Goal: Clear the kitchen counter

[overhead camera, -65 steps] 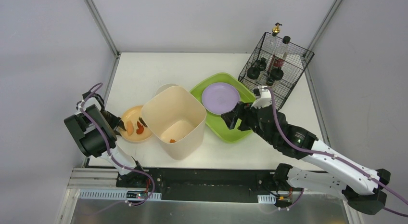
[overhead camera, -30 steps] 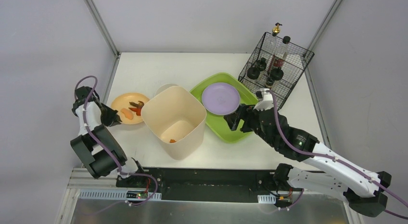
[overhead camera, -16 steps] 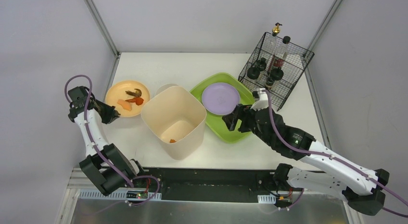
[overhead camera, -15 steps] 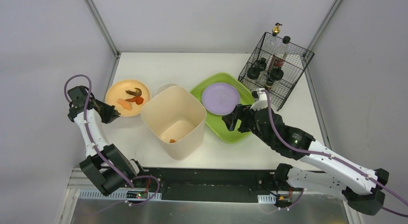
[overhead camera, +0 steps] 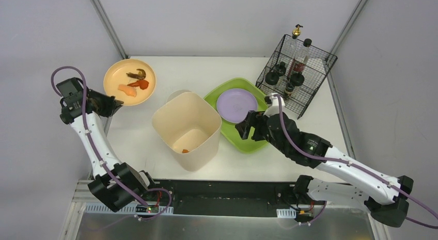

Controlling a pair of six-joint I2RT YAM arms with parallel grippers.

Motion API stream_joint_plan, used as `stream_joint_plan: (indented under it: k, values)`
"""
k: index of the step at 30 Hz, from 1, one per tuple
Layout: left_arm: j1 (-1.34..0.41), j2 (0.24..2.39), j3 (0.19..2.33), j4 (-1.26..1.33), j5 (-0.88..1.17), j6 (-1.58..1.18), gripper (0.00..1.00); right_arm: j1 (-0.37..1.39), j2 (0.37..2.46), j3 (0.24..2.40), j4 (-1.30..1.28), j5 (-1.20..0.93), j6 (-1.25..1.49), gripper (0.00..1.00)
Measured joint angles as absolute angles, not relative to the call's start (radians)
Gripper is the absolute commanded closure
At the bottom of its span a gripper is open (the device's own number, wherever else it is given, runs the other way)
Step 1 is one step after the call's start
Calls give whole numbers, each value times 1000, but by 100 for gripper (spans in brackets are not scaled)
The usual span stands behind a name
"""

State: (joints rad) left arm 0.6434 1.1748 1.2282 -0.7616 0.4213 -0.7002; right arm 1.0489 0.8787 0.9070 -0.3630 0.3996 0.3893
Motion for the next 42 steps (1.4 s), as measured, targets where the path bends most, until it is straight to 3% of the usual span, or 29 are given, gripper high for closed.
stream_joint_plan:
  k: [12, 18, 42]
  values:
    - [636, 1134, 1349, -839, 527, -778, 100, 1049, 902, 909, -363, 387, 392, 22]
    - [552, 1125, 1432, -875, 535, -780, 100, 1049, 905, 909, -363, 387, 398, 22]
    - [186, 997, 1489, -989, 278, -639, 100, 1049, 833, 902, -436, 410, 415, 23]
